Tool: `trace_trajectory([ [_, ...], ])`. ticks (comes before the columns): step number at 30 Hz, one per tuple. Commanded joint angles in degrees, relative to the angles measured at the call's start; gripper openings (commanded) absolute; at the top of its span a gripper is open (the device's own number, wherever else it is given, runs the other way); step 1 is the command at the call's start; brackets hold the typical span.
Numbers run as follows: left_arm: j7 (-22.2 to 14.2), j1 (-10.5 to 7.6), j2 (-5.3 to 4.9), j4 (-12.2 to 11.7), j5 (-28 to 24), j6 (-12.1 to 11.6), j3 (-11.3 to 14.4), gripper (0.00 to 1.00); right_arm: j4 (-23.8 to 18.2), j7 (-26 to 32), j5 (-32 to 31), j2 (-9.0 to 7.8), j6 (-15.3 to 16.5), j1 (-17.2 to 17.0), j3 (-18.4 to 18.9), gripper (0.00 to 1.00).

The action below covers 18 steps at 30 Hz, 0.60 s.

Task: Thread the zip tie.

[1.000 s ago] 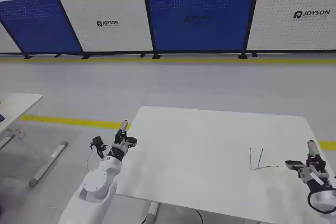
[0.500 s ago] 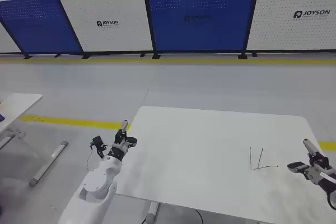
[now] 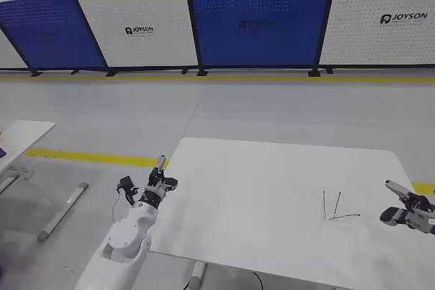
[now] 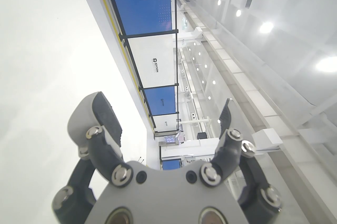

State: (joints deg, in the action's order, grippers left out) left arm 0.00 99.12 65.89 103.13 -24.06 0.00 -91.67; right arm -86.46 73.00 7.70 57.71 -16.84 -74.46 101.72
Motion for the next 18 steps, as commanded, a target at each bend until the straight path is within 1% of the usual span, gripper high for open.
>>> trace_trajectory([
  [1,0.0,0.0,0.0,0.0,0.0,0.0,0.0,1.0,3.7,2.9,-1.9,-0.29,1.5,3.8,-2.3,1.0],
  [3,0.0,0.0,0.0,0.0,0.0,0.0,0.0,1.0,7.1,3.4,-4.5,-0.47,3.1,6.8,-4.9,1.0],
  [5,0.0,0.0,0.0,0.0,0.0,0.0,0.0,1.0,9.1,0.2,-6.3,-0.44,3.1,8.5,-6.2,1.0],
  [17,0.0,0.0,0.0,0.0,0.0,0.0,0.0,1.0,9.1,0.2,-6.3,-0.44,3.1,8.5,-6.2,1.0],
  [18,0.0,0.0,0.0,0.0,0.0,0.0,0.0,1.0,9.2,1.7,-5.7,-0.44,3.6,8.3,-6.6,1.0],
])
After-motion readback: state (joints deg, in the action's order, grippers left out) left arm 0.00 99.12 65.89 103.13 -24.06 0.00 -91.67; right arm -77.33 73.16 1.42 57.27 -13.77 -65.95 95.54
